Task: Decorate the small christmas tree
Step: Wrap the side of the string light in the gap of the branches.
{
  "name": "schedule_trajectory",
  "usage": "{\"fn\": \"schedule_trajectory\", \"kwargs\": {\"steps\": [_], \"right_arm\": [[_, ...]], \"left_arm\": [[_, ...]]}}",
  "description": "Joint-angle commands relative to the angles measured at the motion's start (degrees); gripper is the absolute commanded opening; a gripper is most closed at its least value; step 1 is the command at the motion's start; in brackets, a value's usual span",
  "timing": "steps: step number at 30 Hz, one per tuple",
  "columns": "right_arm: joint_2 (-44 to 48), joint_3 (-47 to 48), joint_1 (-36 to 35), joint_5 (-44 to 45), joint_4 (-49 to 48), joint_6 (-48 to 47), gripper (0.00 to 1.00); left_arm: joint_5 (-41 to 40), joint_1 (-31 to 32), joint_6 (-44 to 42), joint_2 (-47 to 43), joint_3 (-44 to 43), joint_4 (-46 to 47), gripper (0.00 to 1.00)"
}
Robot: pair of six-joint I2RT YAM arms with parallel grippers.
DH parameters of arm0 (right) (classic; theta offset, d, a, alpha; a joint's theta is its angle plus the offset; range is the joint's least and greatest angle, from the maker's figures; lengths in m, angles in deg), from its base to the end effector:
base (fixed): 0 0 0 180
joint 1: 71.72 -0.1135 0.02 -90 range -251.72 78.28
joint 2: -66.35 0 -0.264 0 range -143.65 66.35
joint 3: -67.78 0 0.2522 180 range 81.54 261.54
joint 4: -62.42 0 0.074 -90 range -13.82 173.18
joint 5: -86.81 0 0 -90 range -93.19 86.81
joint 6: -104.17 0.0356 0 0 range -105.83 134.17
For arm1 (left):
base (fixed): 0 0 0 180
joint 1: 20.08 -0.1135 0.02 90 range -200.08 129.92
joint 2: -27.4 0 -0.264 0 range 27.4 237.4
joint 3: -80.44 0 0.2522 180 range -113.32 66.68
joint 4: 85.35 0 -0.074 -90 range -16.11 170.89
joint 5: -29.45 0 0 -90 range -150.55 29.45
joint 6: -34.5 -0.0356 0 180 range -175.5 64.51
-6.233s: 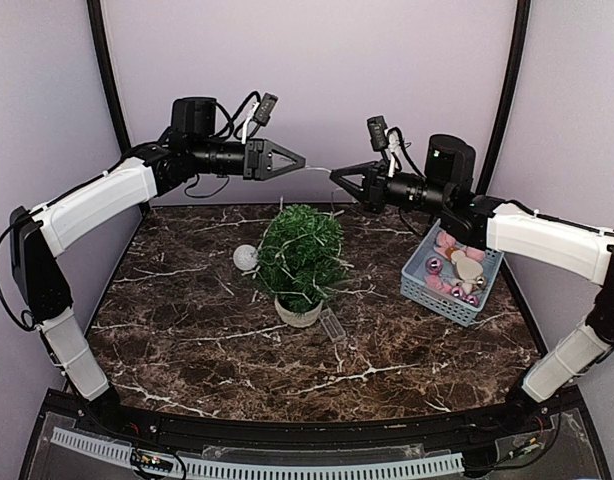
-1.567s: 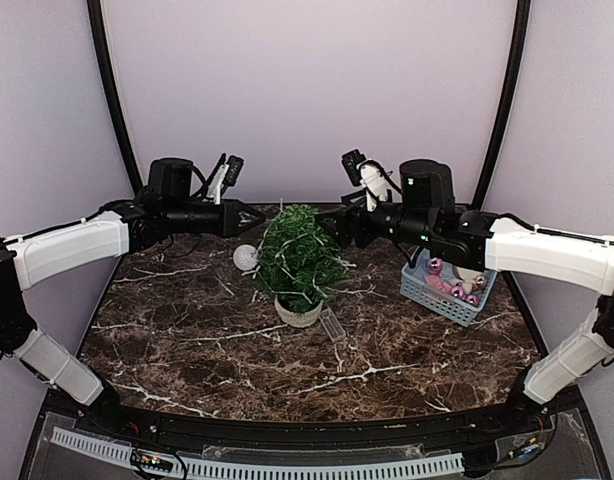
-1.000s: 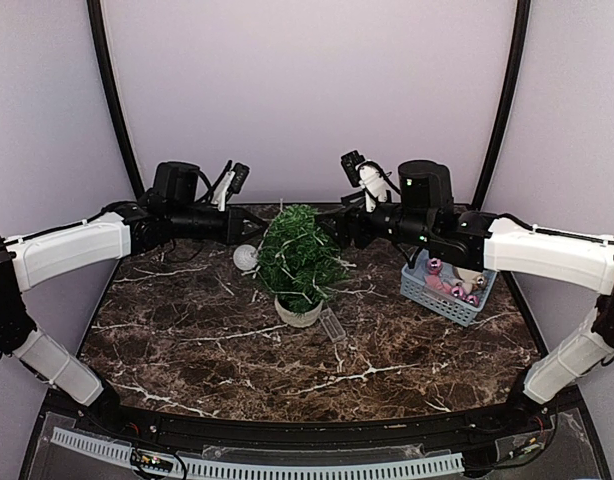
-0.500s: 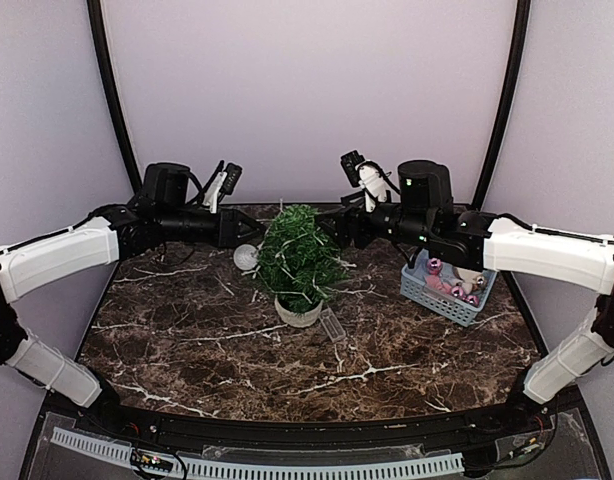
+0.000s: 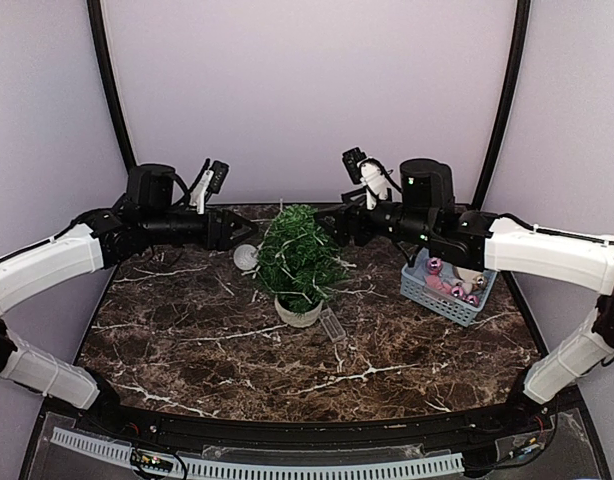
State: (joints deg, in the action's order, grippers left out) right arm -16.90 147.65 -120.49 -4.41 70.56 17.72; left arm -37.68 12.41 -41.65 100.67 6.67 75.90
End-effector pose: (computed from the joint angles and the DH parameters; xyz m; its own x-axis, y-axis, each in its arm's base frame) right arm 0.2289 0.2623 0.3389 -0.1788 -0.1101 -0.9777 -0.7560 0.6513 0.0649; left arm 0.2436 -0.1715 0.3351 -0.4495 0.0247 -0.8930 0.7196 0.6024 -0.3455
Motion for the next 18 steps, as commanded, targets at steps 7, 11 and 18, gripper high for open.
{"fn": "schedule_trajectory", "kwargs": {"steps": [7, 11, 18], "right_arm": [[7.8, -1.1, -0.3, 0.9, -2.4, 3.4, 0.99], [10.6, 0.7, 0.0, 6.0, 3.9, 5.4, 0.99], [14.8, 3.0, 5.9, 17.0, 22.2, 11.5, 0.99]], "left_arm": [[-6.7, 0.3, -1.9, -7.3, 1.2, -0.2, 0.78], [-12.6, 0.0, -2.8, -8.3, -0.8, -3.8, 0.87], [-17.4, -7.1, -5.1, -5.4, -4.8, -12.4, 0.92]]}}
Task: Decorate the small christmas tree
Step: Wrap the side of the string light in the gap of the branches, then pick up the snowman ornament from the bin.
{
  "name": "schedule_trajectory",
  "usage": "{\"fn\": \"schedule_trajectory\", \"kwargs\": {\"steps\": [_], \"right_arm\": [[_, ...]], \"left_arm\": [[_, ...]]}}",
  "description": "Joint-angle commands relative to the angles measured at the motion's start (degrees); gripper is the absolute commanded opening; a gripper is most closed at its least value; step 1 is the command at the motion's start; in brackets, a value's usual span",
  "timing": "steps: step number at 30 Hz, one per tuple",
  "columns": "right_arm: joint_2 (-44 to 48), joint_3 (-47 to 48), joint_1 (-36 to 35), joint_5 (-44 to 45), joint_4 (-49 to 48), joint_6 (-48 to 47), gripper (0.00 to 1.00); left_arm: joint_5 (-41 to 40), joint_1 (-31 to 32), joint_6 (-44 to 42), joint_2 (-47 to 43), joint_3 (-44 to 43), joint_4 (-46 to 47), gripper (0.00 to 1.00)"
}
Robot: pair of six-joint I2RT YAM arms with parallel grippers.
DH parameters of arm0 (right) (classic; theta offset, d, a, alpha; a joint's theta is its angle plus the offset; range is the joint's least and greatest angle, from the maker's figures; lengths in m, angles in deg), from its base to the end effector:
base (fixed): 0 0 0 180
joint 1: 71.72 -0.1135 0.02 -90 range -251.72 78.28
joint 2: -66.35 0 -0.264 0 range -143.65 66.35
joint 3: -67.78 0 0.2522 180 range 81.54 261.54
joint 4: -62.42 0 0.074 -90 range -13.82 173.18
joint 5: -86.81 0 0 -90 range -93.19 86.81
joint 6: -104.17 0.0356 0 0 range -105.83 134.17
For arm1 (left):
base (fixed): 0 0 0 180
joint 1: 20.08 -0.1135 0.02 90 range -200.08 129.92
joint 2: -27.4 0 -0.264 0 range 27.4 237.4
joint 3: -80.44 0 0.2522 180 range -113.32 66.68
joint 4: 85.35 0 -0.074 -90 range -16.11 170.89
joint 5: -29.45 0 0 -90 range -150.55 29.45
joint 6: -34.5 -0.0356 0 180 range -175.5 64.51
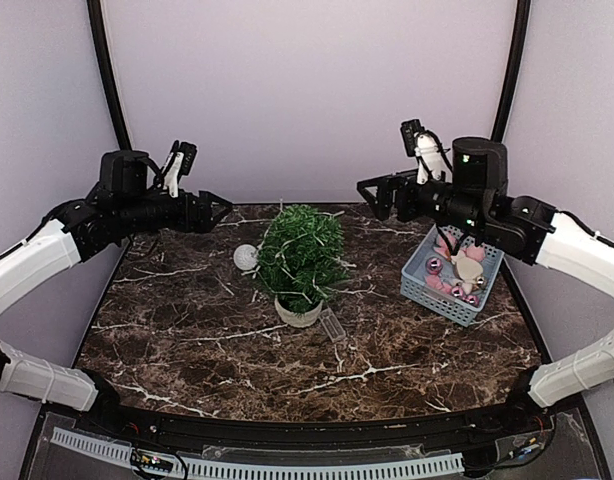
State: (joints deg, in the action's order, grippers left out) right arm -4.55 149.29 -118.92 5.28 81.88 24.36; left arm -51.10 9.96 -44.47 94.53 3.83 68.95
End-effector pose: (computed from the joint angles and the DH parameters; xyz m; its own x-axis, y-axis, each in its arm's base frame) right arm 0.2005 0.2088 0.3926 -0.2138 0.0267 -0.9765 -0.5985 0.7865 0.1525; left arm 0.2316 -0.1407 0.3678 -0.3579 -0.0110 -0.9337 0.5724 0.7874 -0.2287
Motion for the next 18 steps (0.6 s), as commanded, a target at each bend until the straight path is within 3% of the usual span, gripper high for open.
{"fn": "schedule_trajectory", "kwargs": {"steps": [1, 5, 10, 18], "right_arm": [[3.1, 1.0, 6.1, 7.4, 12.6, 5.8, 0.99], [4.3, -0.6, 14.0, 6.6, 17.0, 7.8, 0.99], [-1.2, -1.6, 25.0, 3.0, 17.5, 7.7, 0.96], [-20.1, 2.5, 38.3, -5.4, 8.1, 8.1, 0.75]], "left_arm": [[-3.5, -5.7, -2.5, 0.8, -1.9, -5.6, 0.92], [0.5, -12.1, -2.9, 0.6, -1.6, -5.9, 0.92], [3.2, -18.5, -4.4, 0.0, -1.2, -7.7, 0.92], [-0.6, -19.3, -10.4, -5.3, 5.4, -3.5, 0.92]]}}
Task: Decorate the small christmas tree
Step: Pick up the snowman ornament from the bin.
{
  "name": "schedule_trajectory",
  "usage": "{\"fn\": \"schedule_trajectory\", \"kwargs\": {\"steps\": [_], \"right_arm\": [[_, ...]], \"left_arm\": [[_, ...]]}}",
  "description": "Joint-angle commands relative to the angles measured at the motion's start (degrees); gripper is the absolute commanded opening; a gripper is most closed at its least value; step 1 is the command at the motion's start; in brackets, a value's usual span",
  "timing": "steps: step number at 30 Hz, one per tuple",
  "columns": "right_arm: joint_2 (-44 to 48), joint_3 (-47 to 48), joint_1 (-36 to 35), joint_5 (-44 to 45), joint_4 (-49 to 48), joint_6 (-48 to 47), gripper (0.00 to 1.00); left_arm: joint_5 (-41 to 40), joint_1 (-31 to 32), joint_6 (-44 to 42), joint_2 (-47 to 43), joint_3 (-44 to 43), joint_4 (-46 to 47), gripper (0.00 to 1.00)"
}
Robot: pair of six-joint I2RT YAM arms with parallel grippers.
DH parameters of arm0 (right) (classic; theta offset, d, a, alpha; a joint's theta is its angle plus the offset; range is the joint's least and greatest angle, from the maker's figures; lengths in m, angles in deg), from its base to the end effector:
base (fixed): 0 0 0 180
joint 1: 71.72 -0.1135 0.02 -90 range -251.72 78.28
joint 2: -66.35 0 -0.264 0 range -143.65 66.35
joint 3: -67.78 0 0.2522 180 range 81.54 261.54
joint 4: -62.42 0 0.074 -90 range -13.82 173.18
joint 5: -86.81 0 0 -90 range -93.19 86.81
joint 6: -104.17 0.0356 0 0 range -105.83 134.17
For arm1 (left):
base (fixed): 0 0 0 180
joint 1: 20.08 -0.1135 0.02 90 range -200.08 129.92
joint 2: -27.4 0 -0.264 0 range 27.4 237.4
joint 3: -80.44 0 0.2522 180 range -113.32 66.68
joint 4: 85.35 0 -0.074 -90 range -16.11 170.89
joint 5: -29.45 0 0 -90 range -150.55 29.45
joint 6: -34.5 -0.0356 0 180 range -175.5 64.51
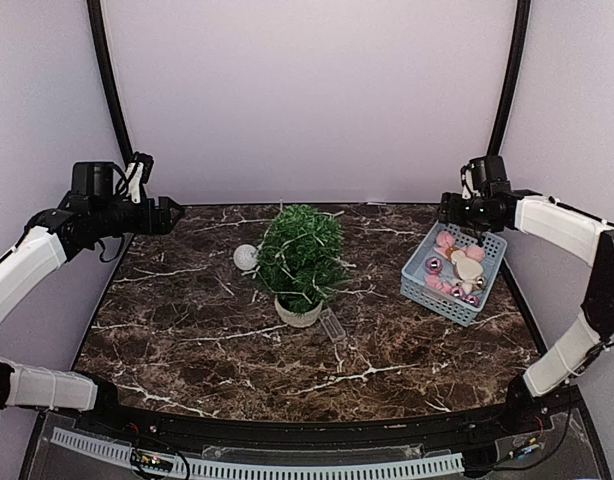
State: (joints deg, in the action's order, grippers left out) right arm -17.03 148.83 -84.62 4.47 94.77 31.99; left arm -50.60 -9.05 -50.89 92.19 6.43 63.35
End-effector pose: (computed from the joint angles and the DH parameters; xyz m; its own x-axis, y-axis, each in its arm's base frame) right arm 0.3241 0.0694 0.3033 -0.5630 0.1822 -0.8061 0.0608 0.9819 0.1795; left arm 0.2516 -0.0553 0.3518 -0.3955 -0.0036 -0.9184 0.3148 0.9389 -0.1392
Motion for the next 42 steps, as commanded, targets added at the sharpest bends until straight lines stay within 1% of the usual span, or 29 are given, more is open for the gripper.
{"fn": "schedule_trajectory", "kwargs": {"steps": [1, 3, 5, 9, 13, 19, 23, 25, 39, 41, 42], "right_arm": [[-10.0, 4.3, 4.9, -5.1, -5.1, 0.3, 0.73], [-15.8, 7.5, 6.3, -5.6, -4.7, -0.3, 0.68], [-19.5, 10.4, 7.5, -4.7, -4.0, -0.7, 0.65], [-24.5, 14.2, 9.9, -4.3, -3.4, -1.0, 0.58], [-27.8, 16.2, 10.7, -6.1, -3.1, -1.7, 0.52], [-30.1, 16.3, 10.8, -4.5, -2.5, -2.7, 0.44], [-31.2, 15.7, 11.0, -5.1, -2.9, -2.7, 0.40], [-31.8, 15.7, 11.0, -4.8, -3.0, -2.7, 0.35], [-34.0, 16.0, 11.6, -3.1, -3.7, -2.4, 0.12], [-33.9, 16.0, 11.6, -2.7, -3.3, -2.3, 0.12], [-33.6, 15.8, 11.6, -2.5, -3.1, -2.4, 0.15]], "left_arm": [[-1.5, -0.3, -4.1, -3.2, 3.9, 2.7, 0.92], [-2.5, -0.4, -4.2, -3.7, 5.3, 3.8, 0.92], [-3.2, -0.5, -5.4, -4.2, 6.2, 4.3, 0.92], [-3.2, -0.7, -5.9, -5.1, 7.1, 5.1, 0.92], [-2.7, -0.7, -5.8, -5.2, 7.2, 5.1, 0.92], [-2.3, -0.7, -5.6, -4.9, 7.4, 5.1, 0.92], [-1.8, -0.8, -5.4, -4.8, 7.3, 5.2, 0.92], [-1.8, -0.7, -5.4, -4.8, 7.3, 5.2, 0.92], [-1.5, -0.8, -4.9, -4.9, 7.5, 5.7, 0.92], [-1.4, -0.8, -4.9, -5.0, 7.5, 5.8, 0.92], [-1.4, -0.8, -4.9, -4.9, 7.6, 5.8, 0.92]]}}
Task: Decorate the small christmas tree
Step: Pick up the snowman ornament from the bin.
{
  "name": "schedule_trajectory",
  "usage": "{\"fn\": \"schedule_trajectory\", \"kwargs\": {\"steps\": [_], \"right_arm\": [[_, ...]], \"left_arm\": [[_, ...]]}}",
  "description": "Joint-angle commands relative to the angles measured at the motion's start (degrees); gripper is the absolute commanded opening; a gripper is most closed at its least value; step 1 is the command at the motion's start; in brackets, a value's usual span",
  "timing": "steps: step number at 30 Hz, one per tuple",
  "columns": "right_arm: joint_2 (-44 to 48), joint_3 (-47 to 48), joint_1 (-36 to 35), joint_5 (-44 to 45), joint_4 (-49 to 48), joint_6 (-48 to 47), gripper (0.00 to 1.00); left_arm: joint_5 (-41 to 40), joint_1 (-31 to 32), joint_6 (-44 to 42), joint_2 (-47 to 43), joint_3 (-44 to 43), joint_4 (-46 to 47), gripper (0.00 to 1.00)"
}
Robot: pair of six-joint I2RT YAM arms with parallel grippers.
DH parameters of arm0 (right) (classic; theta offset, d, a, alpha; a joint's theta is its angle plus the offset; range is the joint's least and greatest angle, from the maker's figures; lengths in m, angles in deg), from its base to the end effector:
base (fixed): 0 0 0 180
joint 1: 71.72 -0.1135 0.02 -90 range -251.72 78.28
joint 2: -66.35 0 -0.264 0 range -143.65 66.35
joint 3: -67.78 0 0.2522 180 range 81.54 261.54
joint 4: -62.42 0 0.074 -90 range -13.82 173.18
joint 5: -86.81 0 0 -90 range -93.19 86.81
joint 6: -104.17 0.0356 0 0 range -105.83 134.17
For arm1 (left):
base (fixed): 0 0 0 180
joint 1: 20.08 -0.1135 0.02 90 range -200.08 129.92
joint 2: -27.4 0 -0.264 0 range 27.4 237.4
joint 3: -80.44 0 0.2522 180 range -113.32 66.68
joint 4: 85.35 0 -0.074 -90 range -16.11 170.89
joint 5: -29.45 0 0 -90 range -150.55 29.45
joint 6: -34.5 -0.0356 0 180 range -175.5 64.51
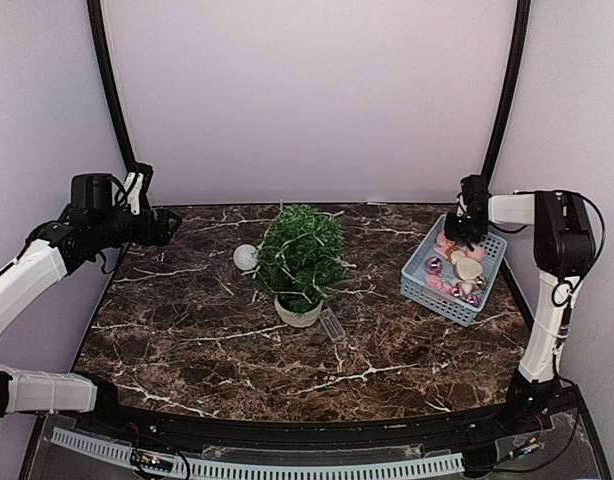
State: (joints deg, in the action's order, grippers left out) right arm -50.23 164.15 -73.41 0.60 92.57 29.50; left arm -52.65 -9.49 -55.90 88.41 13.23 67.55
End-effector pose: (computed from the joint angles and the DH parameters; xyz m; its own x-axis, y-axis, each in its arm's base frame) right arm 0.4445 0.0108 0.1781 -0.7390 0.2421 -0.6287 0.2158 0.9691 0.1196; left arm 0.2398 -0.0498 0.3327 -0.3485 0.0722 -0.9345 0.3107 0.9496 -0.0425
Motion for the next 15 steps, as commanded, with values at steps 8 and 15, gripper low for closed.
{"fn": "schedule_trajectory", "kwargs": {"steps": [8, 15], "right_arm": [[4.0, -3.2, 0.3, 1.7, -1.6, 0.3, 0.35], [8.9, -6.3, 0.5, 1.1, -2.5, 1.1, 0.45]], "left_arm": [[1.4, -0.4, 0.2, -0.9, 0.8, 1.8, 0.92], [1.6, -0.3, 0.1, -0.9, 0.8, 1.9, 0.92]]}}
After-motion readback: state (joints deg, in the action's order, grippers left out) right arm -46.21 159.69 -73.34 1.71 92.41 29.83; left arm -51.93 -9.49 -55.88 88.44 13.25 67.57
